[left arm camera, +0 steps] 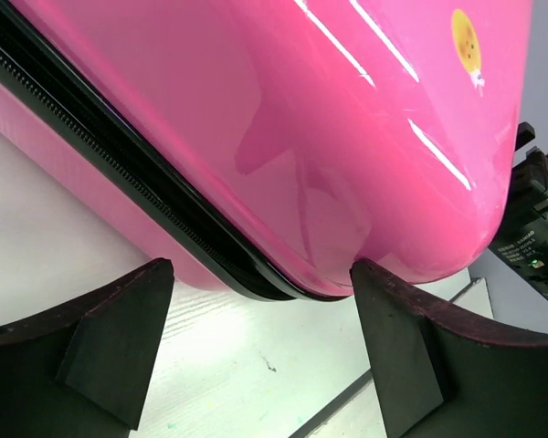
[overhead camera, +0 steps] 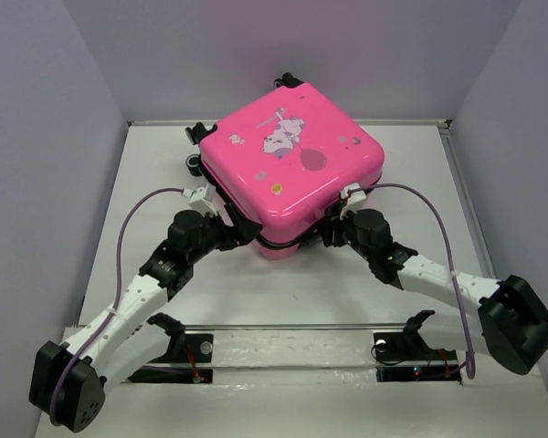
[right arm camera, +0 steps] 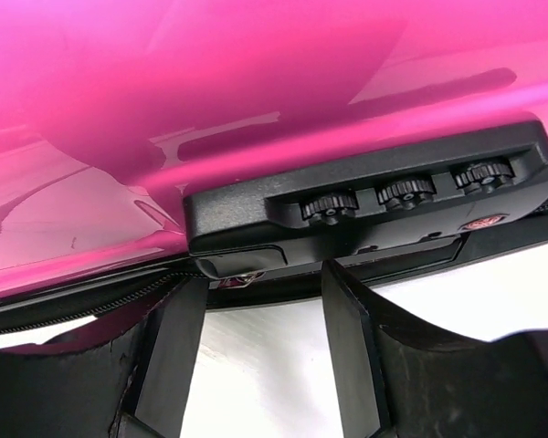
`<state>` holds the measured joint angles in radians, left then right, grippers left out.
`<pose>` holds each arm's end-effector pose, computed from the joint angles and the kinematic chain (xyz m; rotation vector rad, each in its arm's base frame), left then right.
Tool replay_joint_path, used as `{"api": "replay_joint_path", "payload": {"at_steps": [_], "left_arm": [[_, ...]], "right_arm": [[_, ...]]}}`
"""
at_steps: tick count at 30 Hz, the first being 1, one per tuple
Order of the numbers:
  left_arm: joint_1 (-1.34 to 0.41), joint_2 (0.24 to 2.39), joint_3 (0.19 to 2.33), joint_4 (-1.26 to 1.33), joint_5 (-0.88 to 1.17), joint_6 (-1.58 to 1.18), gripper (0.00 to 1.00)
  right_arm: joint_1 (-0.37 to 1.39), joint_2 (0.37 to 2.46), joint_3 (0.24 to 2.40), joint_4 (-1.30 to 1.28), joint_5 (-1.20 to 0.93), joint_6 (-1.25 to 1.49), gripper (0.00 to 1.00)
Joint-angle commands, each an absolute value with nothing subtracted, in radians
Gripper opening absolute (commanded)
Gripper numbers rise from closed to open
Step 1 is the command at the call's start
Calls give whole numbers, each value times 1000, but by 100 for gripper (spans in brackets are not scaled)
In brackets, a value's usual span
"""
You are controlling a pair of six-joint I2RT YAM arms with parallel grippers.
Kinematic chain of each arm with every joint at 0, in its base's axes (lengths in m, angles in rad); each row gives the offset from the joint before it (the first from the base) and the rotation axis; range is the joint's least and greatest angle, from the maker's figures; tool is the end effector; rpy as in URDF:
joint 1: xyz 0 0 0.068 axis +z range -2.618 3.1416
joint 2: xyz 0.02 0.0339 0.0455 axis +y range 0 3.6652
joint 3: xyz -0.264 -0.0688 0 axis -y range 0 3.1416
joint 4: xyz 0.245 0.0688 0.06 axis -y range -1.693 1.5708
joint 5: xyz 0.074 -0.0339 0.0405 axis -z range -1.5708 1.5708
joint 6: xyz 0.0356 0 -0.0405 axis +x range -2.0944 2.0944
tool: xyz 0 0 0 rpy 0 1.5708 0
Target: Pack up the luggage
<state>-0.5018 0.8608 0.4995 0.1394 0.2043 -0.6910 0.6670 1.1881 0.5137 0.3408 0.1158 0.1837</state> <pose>0.1758 -0.1047 0.2593 -0.0245 1.9109 -1.0169 0.2018 0.1536 0.2165 -0.3841 1.8908 0.4644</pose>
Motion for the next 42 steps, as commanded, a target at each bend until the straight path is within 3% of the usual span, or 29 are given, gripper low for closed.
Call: {"api": "replay_joint_path", "payload": {"at_steps": [1, 3, 7, 9, 13, 17, 21, 29, 35, 39, 42], "left_arm": [[-508, 841, 545, 236, 178, -686, 91], [-508, 842, 506, 261, 190, -698, 91], [-508, 856, 460, 293, 212, -715, 90], [-508, 859, 453, 295, 216, -716, 88], [-508, 857, 440, 299, 215, -716, 86], [-508, 873, 426, 304, 221, -716, 84], [-508, 879, 413, 321, 218, -719, 83], [-508, 930, 509, 360, 204, -715, 81], [-508, 980, 538, 420, 235, -745, 80], [-509, 1006, 558, 429, 241, -752, 78], [-509, 997, 563, 423, 242, -749, 78]], "right_arm": [[673, 1209, 588, 587, 80, 276, 60], [673, 1229, 513, 653, 97, 310, 57], [673, 1282, 477, 787, 121, 315, 35], [673, 1304, 494, 799, 133, 296, 29], [664, 1345, 517, 856, 149, 268, 28], [653, 1371, 518, 920, 182, 224, 7], [653, 1298, 520, 862, 193, 166, 7], [653, 1068, 776, 105, -57, 135, 7], [753, 1072, 697, 75, -184, 287, 7], [958, 1208, 716, 124, -24, 311, 7], [971, 1175, 701, 120, 151, 333, 7]]}}
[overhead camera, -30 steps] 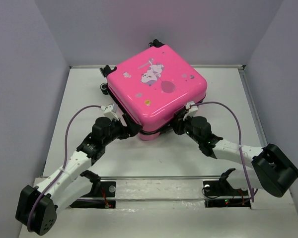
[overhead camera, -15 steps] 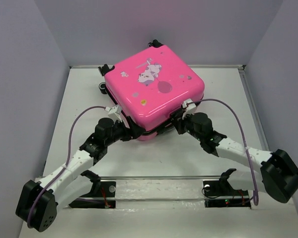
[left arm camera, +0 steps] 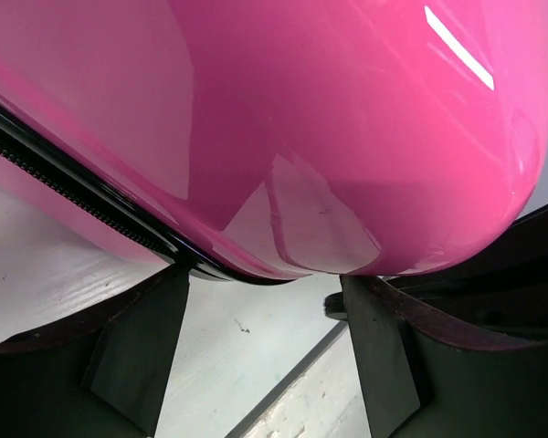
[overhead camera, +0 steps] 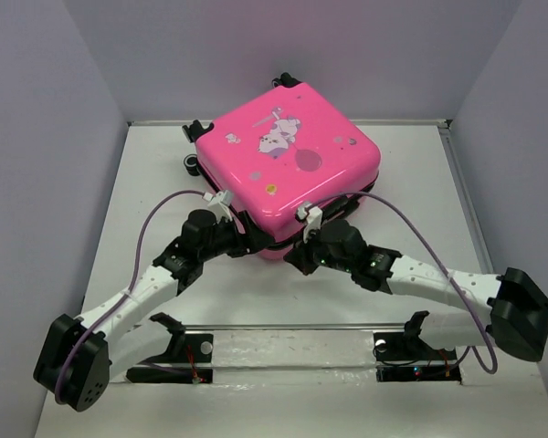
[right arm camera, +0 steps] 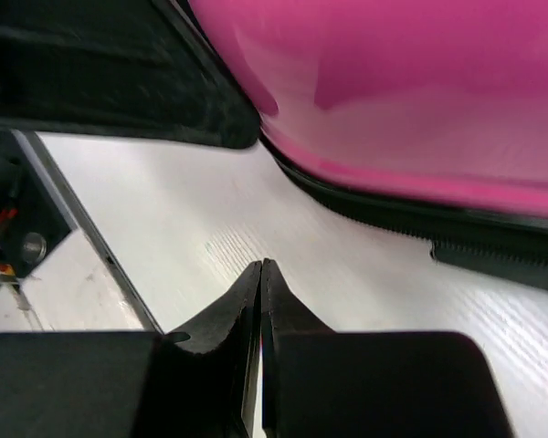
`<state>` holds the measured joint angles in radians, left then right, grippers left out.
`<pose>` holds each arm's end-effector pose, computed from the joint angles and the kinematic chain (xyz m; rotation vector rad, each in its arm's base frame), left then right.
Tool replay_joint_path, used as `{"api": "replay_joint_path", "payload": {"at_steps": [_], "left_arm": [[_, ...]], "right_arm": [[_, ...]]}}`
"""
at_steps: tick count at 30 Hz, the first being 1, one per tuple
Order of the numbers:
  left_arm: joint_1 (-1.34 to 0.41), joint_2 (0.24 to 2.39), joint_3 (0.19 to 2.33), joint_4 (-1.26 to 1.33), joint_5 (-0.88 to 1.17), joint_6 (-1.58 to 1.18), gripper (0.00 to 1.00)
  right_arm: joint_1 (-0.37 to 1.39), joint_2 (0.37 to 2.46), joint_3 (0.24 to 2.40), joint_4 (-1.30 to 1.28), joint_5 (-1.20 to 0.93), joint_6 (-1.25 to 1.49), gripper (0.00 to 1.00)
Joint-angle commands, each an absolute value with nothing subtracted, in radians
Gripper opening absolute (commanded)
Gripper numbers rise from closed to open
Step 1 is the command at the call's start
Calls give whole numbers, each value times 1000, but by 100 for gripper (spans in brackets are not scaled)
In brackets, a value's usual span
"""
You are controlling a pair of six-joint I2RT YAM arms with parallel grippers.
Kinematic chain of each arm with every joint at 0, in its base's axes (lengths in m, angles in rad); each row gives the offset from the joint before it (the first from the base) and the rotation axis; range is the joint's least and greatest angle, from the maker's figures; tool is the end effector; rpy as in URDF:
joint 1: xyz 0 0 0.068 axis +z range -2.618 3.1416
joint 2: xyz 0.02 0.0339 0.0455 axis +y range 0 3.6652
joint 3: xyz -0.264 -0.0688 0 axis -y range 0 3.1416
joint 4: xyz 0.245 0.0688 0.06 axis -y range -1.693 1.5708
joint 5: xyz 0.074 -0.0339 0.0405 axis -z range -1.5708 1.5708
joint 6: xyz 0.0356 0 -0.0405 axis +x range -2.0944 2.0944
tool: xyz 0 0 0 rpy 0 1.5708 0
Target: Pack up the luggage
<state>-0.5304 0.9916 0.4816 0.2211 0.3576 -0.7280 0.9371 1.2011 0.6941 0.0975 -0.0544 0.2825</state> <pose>0.1848 -0.1228 0.2366 0.0712 2.0198 -1.1720 0.1574 0.2174 0.2495 -0.7036 1.9569 0.8276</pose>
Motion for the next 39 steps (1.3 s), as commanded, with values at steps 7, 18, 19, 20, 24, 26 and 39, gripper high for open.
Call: {"api": "replay_joint_path", "payload": {"at_steps": [7, 18, 19, 20, 24, 26, 39], "left_arm": [[-508, 953, 534, 393, 233, -733, 78], [-508, 937, 506, 393, 236, -726, 78], [-508, 940, 505, 393, 235, -723, 78], [-509, 942, 505, 393, 235, -723, 78], [-509, 953, 505, 396, 239, -721, 78], [-508, 956, 503, 396, 239, -719, 78], [-508, 960, 502, 396, 239, -723, 78]], "right_arm": [[885, 1040, 614, 72, 319, 316, 33], [684, 1094, 558, 239, 210, 173, 45], [669, 1100, 555, 258, 209, 167, 45], [660, 1103, 551, 276, 200, 166, 45], [629, 1134, 538, 350, 118, 166, 49], [620, 1164, 551, 368, 81, 161, 49], [620, 1227, 532, 459, 14, 152, 50]]}}
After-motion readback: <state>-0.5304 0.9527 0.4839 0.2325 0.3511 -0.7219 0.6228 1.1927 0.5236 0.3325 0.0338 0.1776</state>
